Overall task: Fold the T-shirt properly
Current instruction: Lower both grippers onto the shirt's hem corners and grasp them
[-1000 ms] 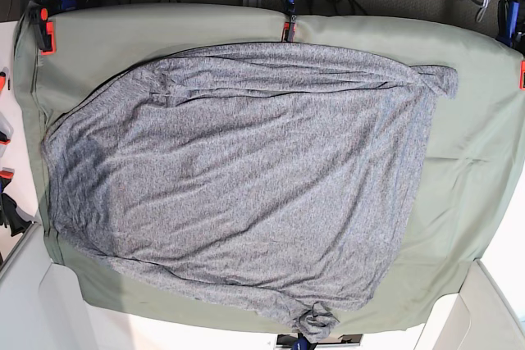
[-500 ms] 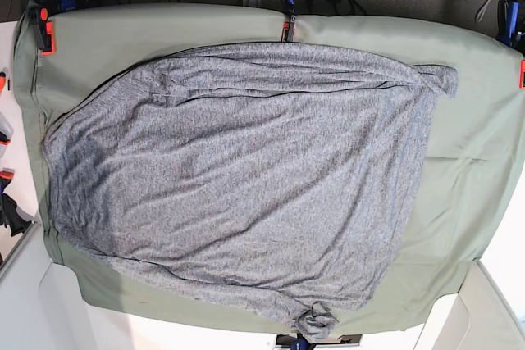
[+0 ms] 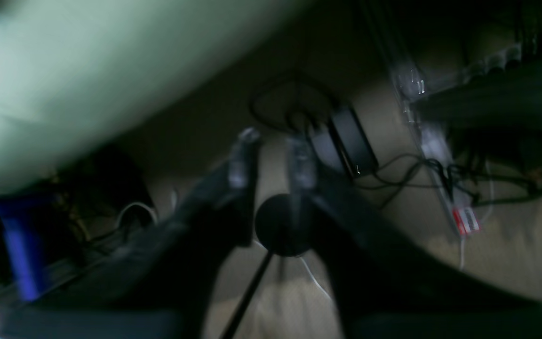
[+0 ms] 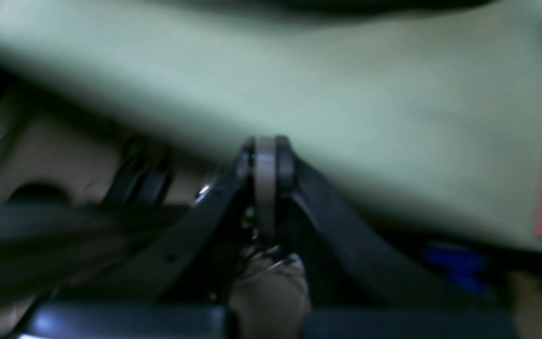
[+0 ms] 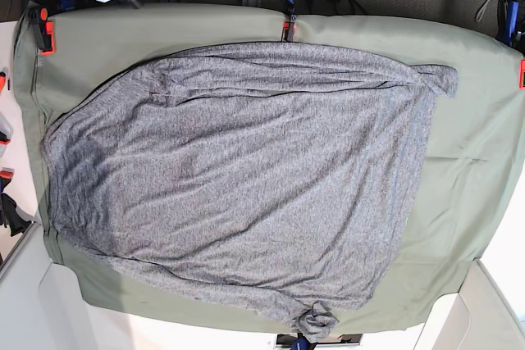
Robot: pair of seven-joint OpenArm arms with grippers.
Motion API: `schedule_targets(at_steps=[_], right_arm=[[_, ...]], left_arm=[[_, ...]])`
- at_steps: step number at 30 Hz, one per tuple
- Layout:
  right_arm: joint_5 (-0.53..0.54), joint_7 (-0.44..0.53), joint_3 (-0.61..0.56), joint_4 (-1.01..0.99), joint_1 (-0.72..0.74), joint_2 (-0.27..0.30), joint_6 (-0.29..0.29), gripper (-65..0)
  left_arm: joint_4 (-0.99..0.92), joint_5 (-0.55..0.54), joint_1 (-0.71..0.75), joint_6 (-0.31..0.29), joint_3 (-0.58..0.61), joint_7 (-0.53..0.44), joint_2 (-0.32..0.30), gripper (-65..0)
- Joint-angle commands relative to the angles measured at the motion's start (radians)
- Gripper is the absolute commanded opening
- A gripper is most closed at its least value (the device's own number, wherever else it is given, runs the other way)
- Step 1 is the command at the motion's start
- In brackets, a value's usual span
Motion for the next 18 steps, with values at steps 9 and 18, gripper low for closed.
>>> schedule_targets(at_steps=[9, 18], right_arm=[[-0.045, -0.114, 0.062, 0.037, 0.188, 0.007, -0.041, -27.7], [-0.057, -0.123, 0.062, 0.034, 0.311, 0.01, -0.068, -27.7]], left_arm=[[0.086, -0.058, -0.021, -0.006, -0.144, -0.006, -0.047, -37.0], [0.076, -0.043, -0.062, 0.045, -0.142, -0.014, -0.178, -37.0]])
